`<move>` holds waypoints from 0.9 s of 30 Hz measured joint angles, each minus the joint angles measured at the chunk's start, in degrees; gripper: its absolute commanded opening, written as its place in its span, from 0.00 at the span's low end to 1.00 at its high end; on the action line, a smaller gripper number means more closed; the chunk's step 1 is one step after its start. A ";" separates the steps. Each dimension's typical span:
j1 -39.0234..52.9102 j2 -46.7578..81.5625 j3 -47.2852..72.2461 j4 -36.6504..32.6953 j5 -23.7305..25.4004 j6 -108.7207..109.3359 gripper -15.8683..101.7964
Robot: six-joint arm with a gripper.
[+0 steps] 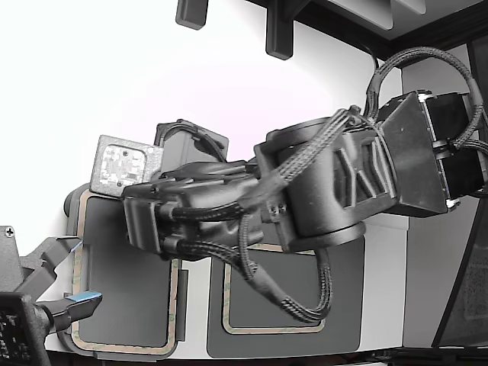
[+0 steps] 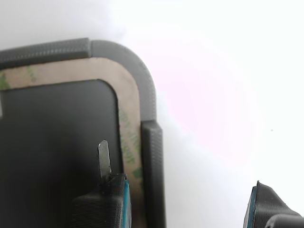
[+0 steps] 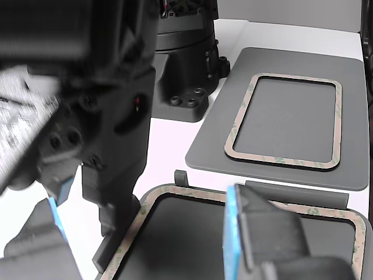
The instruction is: Move top rectangular frame to the holder.
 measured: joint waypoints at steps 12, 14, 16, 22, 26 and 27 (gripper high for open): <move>-0.26 31.55 28.21 -17.49 8.61 12.57 0.99; -1.85 38.06 34.54 -20.13 8.88 13.10 0.99; -3.78 44.56 40.34 -21.18 8.35 11.16 0.99; -7.73 60.21 53.44 -22.24 7.91 -2.29 0.99; -10.37 67.59 59.33 -25.58 5.54 -13.54 0.99; -10.99 69.26 60.82 -26.46 5.19 -15.47 0.99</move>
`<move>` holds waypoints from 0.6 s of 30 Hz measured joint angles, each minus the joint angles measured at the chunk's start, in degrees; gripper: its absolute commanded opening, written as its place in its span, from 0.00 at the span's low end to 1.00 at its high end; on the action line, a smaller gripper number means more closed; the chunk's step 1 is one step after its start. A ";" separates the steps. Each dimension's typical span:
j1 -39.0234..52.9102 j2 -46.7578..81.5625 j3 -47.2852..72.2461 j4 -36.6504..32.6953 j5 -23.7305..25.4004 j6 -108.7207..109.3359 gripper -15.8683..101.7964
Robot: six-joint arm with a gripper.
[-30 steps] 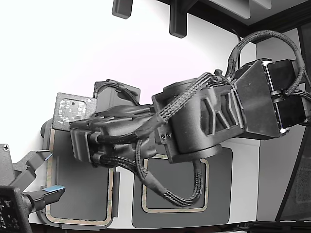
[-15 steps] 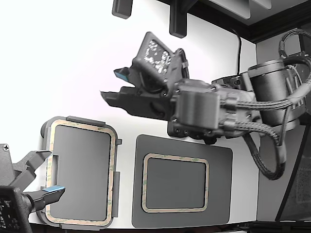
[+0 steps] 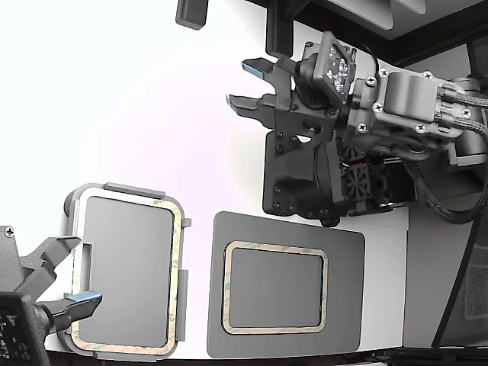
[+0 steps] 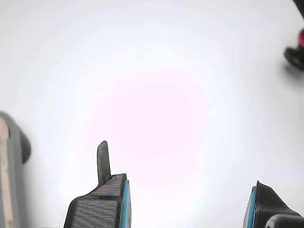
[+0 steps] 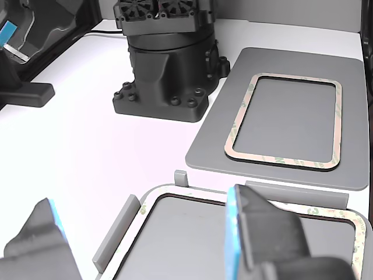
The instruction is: Move top rectangular frame to the holder.
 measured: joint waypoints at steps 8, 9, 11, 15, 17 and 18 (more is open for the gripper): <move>-2.37 9.93 11.43 -4.92 -3.16 -0.70 0.99; -2.81 11.25 12.92 -5.54 -3.69 -0.62 0.99; -3.78 13.80 15.82 -6.33 -4.92 0.00 0.99; -5.89 17.93 20.39 -5.80 -7.38 -0.53 0.98; -8.00 20.92 23.03 -5.54 -10.46 -1.85 0.98; -8.53 22.06 23.91 -5.54 -11.69 -1.93 0.98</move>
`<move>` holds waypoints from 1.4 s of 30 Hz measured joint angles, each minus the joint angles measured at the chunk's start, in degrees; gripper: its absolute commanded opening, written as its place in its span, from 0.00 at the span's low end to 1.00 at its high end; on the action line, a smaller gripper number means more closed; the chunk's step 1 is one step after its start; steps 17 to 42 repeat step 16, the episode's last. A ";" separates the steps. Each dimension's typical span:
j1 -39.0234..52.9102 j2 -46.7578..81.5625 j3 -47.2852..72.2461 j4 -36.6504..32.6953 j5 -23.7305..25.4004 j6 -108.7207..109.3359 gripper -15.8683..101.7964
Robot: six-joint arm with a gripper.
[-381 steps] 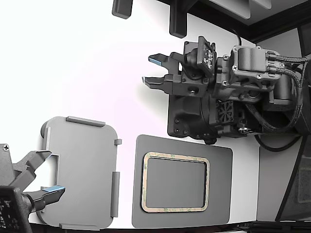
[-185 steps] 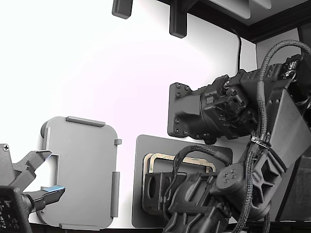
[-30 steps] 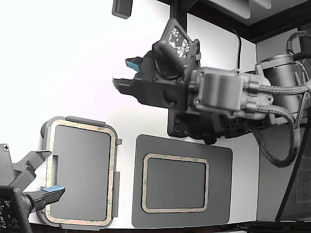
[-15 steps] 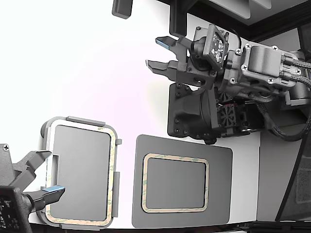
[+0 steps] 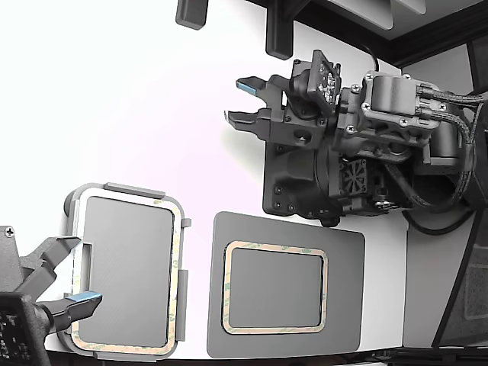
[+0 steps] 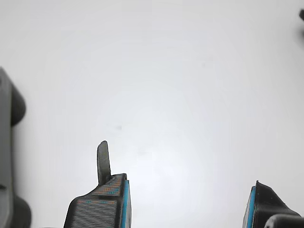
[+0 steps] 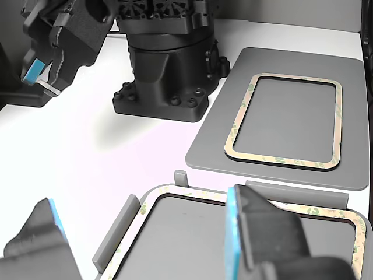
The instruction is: Move top rectangular frame to the holder.
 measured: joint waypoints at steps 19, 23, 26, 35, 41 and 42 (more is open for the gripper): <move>-0.09 0.62 0.44 -0.35 -3.43 -2.11 0.98; -0.09 0.62 0.44 -0.35 -3.43 -2.11 0.98; -0.09 0.62 0.44 -0.35 -3.43 -2.11 0.98; -0.09 0.62 0.44 -0.35 -3.43 -2.11 0.98; -0.09 0.62 0.44 -0.35 -3.43 -2.11 0.98; -0.09 0.62 0.44 -0.35 -3.43 -2.11 0.98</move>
